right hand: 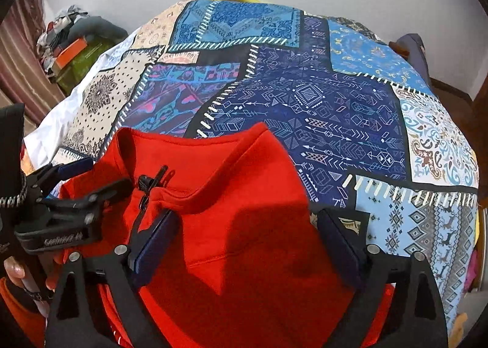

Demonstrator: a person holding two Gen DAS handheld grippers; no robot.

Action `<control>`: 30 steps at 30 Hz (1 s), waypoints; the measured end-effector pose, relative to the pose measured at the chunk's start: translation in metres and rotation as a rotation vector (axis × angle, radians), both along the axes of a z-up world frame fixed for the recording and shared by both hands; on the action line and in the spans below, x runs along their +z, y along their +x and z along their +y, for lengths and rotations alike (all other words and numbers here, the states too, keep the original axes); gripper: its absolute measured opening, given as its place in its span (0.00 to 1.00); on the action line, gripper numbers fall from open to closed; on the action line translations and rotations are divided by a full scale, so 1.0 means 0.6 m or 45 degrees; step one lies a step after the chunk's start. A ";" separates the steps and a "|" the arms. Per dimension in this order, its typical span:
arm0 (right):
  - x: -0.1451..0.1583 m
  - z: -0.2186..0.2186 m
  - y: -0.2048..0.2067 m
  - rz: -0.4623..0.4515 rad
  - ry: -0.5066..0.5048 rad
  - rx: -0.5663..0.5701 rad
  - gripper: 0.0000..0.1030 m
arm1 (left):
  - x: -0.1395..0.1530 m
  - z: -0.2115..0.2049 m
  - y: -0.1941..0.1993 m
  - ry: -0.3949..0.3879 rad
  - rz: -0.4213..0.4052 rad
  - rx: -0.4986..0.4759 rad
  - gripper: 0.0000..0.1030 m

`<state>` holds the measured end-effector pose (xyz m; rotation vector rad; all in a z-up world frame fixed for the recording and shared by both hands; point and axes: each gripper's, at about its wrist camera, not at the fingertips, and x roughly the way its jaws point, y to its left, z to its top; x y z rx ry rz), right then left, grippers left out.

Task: Fold large clothes

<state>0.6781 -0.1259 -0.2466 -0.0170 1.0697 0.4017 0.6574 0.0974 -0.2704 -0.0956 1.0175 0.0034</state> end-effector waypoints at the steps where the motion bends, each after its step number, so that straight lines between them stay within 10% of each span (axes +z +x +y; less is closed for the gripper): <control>1: 0.001 -0.002 -0.004 -0.022 0.026 -0.013 0.76 | -0.002 0.001 0.000 -0.026 0.006 0.021 0.68; 6: 0.009 -0.002 -0.019 -0.057 0.060 -0.035 0.34 | 0.002 -0.017 -0.011 0.001 0.020 0.016 0.21; 10: 0.026 -0.005 -0.031 -0.049 0.097 -0.039 0.10 | 0.033 -0.039 -0.036 0.103 0.004 -0.031 0.13; 19: 0.149 -0.008 -0.153 -0.210 0.103 0.068 0.07 | 0.160 -0.038 -0.168 0.101 -0.129 -0.096 0.13; 30: 0.210 -0.036 -0.369 -0.243 0.132 0.146 0.07 | 0.179 -0.054 -0.383 0.080 -0.142 -0.161 0.14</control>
